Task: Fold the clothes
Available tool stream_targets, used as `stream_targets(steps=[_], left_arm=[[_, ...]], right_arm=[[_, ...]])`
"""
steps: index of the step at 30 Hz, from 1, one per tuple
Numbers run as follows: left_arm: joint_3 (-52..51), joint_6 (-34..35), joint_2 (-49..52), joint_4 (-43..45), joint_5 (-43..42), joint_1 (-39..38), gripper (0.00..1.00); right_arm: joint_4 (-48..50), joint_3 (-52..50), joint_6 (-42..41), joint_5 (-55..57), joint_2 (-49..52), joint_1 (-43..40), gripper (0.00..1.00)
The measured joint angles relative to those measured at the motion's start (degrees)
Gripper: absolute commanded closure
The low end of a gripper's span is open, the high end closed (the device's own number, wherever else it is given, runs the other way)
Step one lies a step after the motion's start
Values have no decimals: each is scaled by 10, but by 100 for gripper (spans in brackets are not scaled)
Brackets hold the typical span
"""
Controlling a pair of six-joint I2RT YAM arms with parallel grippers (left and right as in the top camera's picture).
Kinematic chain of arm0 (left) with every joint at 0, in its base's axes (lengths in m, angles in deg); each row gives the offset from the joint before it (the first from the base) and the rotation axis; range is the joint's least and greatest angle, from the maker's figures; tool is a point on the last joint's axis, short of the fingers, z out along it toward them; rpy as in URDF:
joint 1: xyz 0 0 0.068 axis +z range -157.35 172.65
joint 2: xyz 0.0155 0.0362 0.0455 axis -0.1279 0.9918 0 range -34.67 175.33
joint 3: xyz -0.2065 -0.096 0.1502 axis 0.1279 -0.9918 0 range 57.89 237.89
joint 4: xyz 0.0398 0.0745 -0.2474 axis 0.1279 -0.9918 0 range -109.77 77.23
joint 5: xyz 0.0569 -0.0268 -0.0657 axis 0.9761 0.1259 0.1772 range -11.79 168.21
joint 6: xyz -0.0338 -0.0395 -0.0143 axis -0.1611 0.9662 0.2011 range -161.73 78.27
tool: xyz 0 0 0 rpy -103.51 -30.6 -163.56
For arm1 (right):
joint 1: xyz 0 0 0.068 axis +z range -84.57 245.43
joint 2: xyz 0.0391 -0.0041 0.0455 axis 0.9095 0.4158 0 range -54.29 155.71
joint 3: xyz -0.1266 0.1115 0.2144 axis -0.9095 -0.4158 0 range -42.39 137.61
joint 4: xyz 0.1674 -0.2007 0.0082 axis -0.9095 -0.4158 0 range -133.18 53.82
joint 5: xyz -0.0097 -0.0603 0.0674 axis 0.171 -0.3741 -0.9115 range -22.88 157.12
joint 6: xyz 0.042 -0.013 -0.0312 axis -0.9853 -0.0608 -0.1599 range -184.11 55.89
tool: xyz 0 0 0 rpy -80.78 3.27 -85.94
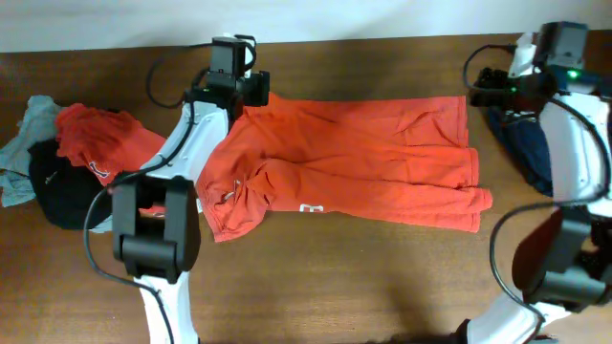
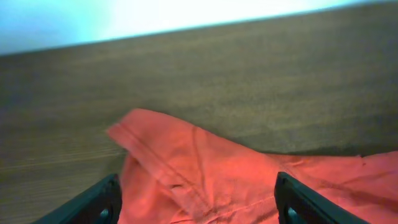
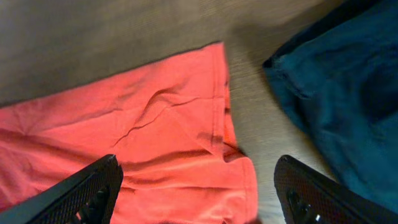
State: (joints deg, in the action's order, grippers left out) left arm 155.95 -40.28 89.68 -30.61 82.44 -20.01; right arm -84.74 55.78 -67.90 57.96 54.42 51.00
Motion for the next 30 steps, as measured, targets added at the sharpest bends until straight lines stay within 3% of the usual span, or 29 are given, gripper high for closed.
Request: stream_targets(steps=[3,14,18,21,30], left_arm=[[1,-2,12,-9,-6,0,37],[13,2,70,-21,-11,0,40],[13,9,98,-21,-11,0,63],[13,13,100,-12,-13,0,71],[66,14,100,-61,-13,0,72]], right_arm=[[0,0,3,0,25,7,18],[0,0,10,0,52,7,19],[0,0,10,0,53,7,19],[0,0,11,0,53,7,19],[0,0,12,0,53,7,19]])
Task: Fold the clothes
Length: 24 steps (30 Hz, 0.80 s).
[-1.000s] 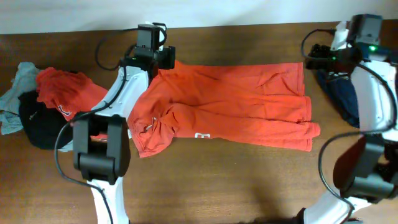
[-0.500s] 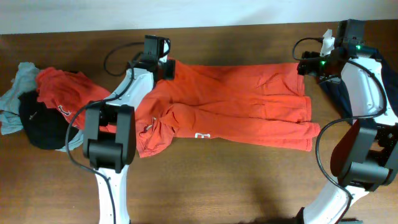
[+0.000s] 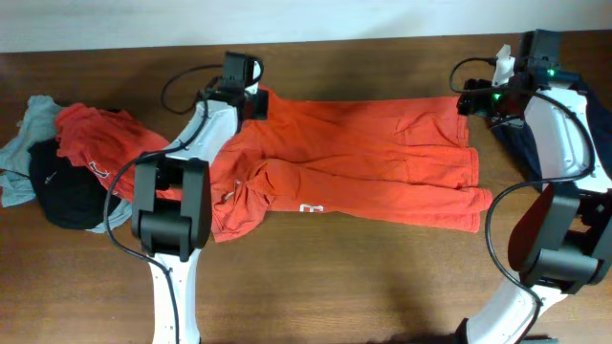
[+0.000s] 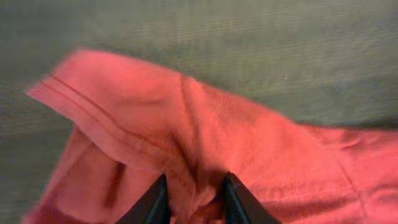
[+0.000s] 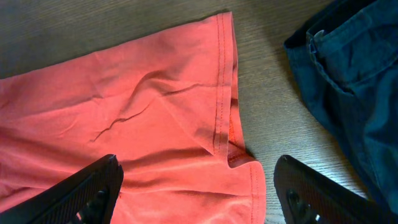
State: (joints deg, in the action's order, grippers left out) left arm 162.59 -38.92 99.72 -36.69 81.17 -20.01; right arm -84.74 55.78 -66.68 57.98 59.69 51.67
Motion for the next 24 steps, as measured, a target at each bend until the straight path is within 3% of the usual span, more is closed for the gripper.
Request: stream_targets(steps=[2,5,8,16,24], left_arm=[[30,0,0,-22,0,0,75],[62,0,0,-39,0,0,89],[68,0,0,-55,0,0,91],[68,2,0,-67,0,0,67],[68,2,5,-66,0,0,67]], right_arm=[[0,0,0,0,0,0,19],[0,0,0,0,0,0,19],[0,0,0,0,0,0,18],[-3,0,0,0,0,0,19],[-7,0,1,0,1,0,19]])
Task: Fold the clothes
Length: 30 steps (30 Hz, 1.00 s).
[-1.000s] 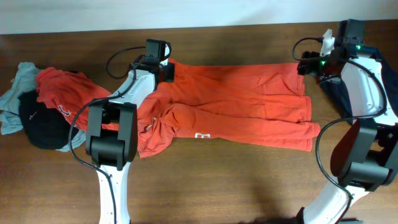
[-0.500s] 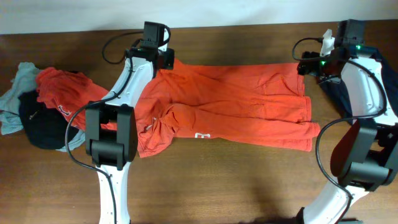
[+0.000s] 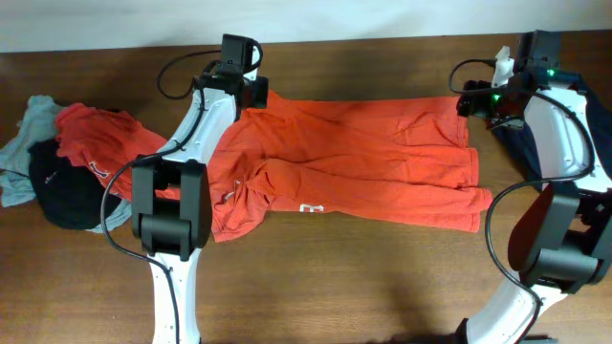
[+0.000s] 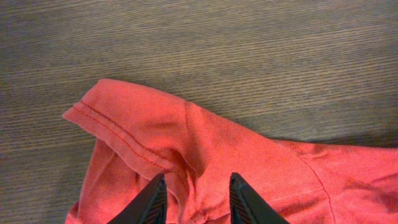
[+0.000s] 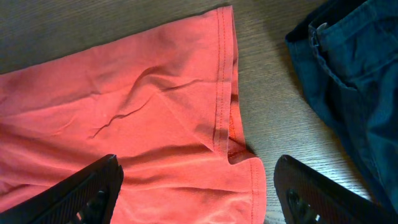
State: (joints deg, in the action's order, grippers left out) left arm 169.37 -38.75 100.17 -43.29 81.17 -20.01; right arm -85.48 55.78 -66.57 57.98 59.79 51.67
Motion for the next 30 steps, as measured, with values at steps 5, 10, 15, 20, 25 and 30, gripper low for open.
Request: stream_targets(steps=[5,10,15,20,25,30], left_arm=[[0,0,23,1,0,0,67],[0,2,35,1,0,0,96],[0,-1,35,16,0,1,99],[33,1,36,-43,4,1,99],[106,9,37,-118,15,1,99],[111,11,38,-122,16,1,99]], right_arm=[[-4,0,-1,2,0,0,19],[-4,0,0,2,0,0,19],[-5,0,0,3,0,0,19],[-3,0,1,5,2,0,19],[30,0,6,7,43,0,19],[89,0,16,7,107,0,23]])
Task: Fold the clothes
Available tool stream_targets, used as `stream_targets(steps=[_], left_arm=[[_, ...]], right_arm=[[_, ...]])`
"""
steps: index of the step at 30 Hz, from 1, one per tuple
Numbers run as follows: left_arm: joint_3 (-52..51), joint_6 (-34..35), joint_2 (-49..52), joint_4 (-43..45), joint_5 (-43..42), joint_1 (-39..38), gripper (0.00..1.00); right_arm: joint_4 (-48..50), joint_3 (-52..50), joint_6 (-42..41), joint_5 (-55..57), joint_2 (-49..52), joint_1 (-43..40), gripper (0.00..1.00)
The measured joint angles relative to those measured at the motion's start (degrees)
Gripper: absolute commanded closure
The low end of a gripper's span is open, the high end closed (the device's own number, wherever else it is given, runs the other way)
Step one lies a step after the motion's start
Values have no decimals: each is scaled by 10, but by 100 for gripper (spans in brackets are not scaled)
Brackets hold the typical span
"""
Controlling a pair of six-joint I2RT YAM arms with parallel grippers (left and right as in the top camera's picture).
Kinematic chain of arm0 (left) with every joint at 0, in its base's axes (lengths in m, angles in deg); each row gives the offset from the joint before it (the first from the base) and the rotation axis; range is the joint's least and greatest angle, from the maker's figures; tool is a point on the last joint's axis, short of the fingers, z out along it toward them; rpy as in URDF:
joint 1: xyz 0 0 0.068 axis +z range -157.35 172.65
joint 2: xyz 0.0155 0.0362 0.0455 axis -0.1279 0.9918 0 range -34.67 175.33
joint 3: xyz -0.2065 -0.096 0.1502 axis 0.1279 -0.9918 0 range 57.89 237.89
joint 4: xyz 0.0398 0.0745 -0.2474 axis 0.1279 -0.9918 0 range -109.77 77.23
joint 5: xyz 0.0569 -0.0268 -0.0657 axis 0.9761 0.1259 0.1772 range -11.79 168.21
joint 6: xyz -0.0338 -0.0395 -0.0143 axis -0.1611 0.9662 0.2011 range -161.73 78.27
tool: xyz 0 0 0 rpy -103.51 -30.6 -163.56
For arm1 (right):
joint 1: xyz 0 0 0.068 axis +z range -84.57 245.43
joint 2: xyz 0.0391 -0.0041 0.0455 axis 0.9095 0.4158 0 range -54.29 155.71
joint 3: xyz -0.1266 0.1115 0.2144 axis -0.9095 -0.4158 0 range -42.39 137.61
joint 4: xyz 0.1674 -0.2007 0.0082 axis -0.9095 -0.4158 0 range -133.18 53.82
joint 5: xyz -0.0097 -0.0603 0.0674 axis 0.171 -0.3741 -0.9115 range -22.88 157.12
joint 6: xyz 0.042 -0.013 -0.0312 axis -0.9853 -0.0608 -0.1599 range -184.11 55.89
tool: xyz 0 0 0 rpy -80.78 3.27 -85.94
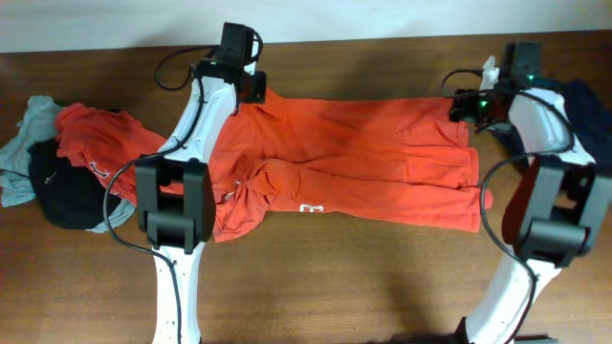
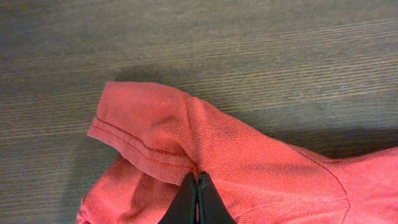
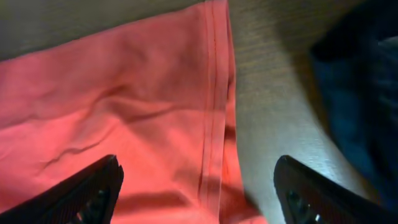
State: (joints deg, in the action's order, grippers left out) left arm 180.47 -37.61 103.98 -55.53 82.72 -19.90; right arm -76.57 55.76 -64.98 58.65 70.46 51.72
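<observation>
An orange shirt lies spread across the wooden table, its sleeve at the far left and its hem at the far right. My left gripper is shut on a fold of the shirt just behind the sleeve, at the far left corner. Over the hem's far corner my right gripper stands open, its fingers wide apart on either side of the stitched edge.
A pile of red, black and grey clothes lies at the table's left end. A dark blue garment lies just right of the hem, by the right arm. Bare wood runs along the front.
My left gripper's jaws were a little apart astride the sleeve fold and are now shut on it. My right gripper has shifted left and closer over the hem, still open.
First both grippers were wide open above the shirt's far corners. Then the left jaws had narrowed around the fold by the sleeve and stayed slightly apart. Now they are shut on it, while the right gripper has stayed open over the hem.
</observation>
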Motion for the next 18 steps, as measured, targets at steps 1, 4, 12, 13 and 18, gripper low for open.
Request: stream_targets(steps=[1,4,12,13,18], left_arm=[[0,0,0,1,0,0,99],[0,0,0,0,0,0,99],[0,0,0,0,0,0,99],[0,0,0,0,0,0,99],[0,0,0,0,4,0,99]], right_arm=[[16,0,4,-1,12,0,24],[61,0,12,-10,39,1,24],[155,0,16,-27,80,15,58],[164,0,17,-29,83,18,62],[184,2,14,-34,89,26,73]])
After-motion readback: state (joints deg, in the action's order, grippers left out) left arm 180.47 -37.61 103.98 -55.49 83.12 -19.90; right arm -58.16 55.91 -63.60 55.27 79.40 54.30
